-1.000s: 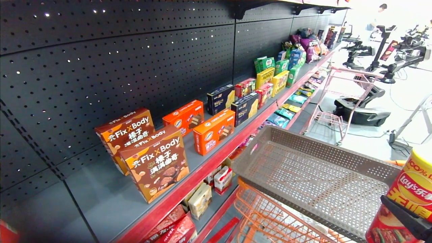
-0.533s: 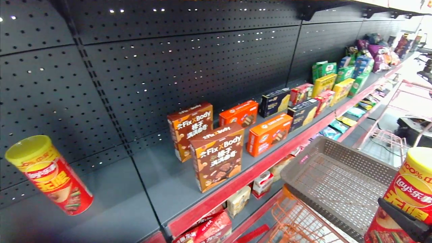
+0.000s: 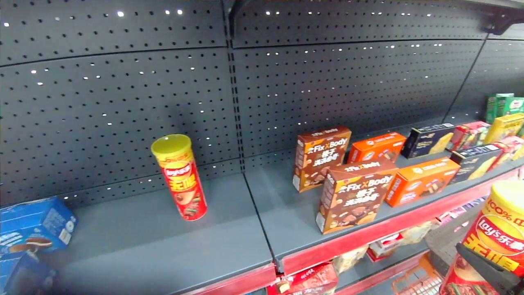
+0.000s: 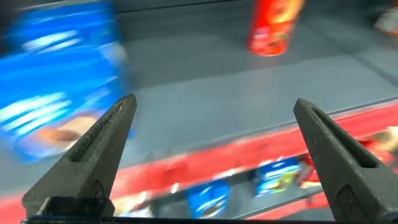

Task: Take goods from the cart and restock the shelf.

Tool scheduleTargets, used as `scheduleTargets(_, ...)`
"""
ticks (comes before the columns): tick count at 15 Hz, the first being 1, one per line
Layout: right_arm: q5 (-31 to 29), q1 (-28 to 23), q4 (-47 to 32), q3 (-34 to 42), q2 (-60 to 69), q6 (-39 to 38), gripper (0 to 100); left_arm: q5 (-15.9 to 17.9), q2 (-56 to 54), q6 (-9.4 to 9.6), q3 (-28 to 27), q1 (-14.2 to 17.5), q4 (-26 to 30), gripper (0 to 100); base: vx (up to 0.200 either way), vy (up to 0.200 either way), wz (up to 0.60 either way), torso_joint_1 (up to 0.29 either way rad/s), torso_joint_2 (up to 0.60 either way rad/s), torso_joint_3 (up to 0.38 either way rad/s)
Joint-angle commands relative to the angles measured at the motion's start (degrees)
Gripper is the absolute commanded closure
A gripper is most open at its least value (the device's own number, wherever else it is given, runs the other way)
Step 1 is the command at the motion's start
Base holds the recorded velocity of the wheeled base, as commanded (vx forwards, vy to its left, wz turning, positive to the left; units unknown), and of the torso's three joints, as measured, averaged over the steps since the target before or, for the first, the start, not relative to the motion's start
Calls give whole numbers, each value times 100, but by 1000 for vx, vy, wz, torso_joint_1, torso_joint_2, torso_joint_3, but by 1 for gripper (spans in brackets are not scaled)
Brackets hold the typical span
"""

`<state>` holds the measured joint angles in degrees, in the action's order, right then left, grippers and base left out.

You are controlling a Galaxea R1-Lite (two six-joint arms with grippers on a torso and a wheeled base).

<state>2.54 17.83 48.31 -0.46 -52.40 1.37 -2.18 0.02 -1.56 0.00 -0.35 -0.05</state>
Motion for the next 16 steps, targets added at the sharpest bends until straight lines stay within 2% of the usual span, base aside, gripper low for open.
scheduleTargets(1, 1, 18, 3, 11, 72, 4, 100, -2, -2, -2, 0, 0, -4, 0, 0, 0, 0, 0, 0, 0)
scheduleTargets(3, 116, 106, 3, -15, 177, -31, 100, -2, -2, -2, 0, 0, -4, 0, 0, 0, 0, 0, 0, 0)
scheduleTargets(6, 608, 212, 3, -112, 133, -40, 100, -2, -2, -2, 0, 0, -4, 0, 0, 0, 0, 0, 0, 0)
scheduleTargets(8, 1399, 53, 91, -77, -16, -49, 100, -2, -2, -2, 0, 0, -4, 0, 0, 0, 0, 0, 0, 0)
scheduleTargets(10, 1935, -404, 91, -6, 19, -5, 100, -2, -2, -2, 0, 0, -4, 0, 0, 0, 0, 0, 0, 0)
scheduleTargets(12, 1891, -878, -59, 38, 441, -49, 100, -2, -2, -2, 0, 0, 5, 0, 0, 0, 0, 0, 0, 0)
scheduleTargets(16, 1900, -975, -1017, -24, 1434, -31, 100, -2, -2, -2, 0, 0, -4, 0, 0, 0, 0, 0, 0, 0)
